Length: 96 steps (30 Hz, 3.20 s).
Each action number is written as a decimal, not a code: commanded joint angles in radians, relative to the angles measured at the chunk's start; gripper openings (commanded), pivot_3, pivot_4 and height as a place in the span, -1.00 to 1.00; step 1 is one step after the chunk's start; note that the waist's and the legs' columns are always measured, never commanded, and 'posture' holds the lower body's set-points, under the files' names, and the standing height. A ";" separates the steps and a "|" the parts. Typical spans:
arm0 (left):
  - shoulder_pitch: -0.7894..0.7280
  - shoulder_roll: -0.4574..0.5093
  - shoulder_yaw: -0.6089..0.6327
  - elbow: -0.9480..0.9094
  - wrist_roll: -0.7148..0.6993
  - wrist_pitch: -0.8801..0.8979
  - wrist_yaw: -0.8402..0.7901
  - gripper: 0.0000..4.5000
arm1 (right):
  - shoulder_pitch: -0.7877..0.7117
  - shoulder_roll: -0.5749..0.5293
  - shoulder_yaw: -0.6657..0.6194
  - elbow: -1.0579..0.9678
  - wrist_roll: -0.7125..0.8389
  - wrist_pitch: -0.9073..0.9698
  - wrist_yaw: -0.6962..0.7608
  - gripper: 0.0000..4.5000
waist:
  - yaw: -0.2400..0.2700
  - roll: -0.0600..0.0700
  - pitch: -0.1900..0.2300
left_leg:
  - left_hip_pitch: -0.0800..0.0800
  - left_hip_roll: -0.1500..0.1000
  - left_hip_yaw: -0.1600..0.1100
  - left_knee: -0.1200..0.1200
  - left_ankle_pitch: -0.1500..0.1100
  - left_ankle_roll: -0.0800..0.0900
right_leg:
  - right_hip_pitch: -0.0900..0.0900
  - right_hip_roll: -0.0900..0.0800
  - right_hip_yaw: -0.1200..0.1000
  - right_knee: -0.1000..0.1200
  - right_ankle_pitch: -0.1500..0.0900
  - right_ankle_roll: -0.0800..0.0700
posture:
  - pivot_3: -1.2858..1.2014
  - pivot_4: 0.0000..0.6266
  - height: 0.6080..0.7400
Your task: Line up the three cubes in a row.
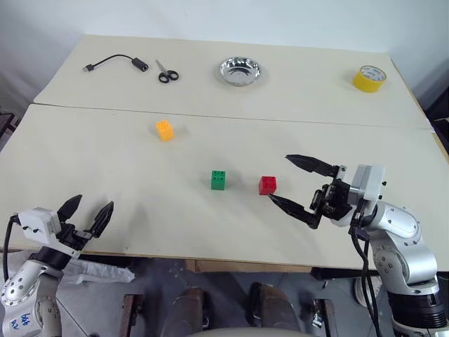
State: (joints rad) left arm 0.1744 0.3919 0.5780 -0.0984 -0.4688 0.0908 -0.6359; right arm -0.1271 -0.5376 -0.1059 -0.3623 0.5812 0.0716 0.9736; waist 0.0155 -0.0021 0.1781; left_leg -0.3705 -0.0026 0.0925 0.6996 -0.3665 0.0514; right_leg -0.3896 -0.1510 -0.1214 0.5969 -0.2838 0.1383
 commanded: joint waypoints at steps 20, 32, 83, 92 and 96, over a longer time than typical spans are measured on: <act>-0.817 -0.230 -0.387 0.355 0.338 0.248 0.711 0.99 | -0.027 0.002 0.022 0.019 0.017 0.058 0.016 1.00 | 0.011 -0.001 -0.001 | -0.001 0.001 0.005 0.000 -0.001 0.001 | -0.001 0.002 -0.011 -0.001 0.000 0.000 | 0.03 -0.52 1.00; -0.979 -0.232 -0.379 0.636 0.345 0.158 0.715 0.99 | -0.016 0.008 0.033 0.006 0.015 0.059 0.000 1.00 | 0.011 -0.002 -0.001 | -0.001 0.000 0.004 0.000 0.000 0.001 | -0.001 0.001 -0.012 -0.001 0.001 0.000 | 0.03 -0.52 1.00; -0.480 0.071 -0.368 0.050 0.181 0.455 0.182 0.19 | 0.064 -0.021 0.000 -0.027 0.016 0.062 -0.005 1.00 | 0.006 -0.001 -0.001 | 0.000 0.001 0.005 0.000 0.000 0.001 | -0.001 0.001 -0.010 0.000 0.000 0.000 | 0.03 -0.52 1.00; -0.744 0.251 -0.479 0.573 0.174 -0.127 -0.536 -0.34 | 0.049 -0.068 -0.024 0.016 0.025 0.069 0.052 1.00 | 0.009 -0.001 -0.001 | -0.001 0.001 0.006 0.000 0.000 0.001 | -0.001 0.002 -0.011 -0.001 0.000 0.000 | 0.03 -0.52 1.00; -0.914 0.263 -0.562 0.863 0.267 -0.328 -0.709 -0.34 | 0.055 -0.088 -0.043 0.024 0.029 0.068 0.066 1.00 | 0.007 -0.001 -0.001 | -0.001 -0.002 0.007 -0.001 0.000 0.001 | -0.002 0.002 -0.012 -0.002 0.000 0.000 | 0.03 -0.52 1.00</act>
State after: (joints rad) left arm -0.7060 0.6441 0.0483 0.6671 -0.2480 -0.1452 -1.2752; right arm -0.0722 -0.6128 -0.1177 -0.3225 0.5870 0.1412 1.0302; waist 0.0230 -0.0033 0.1773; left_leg -0.3715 -0.0052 0.0997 0.6988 -0.3670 0.0520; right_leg -0.3913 -0.1487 -0.1330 0.5952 -0.2836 0.1383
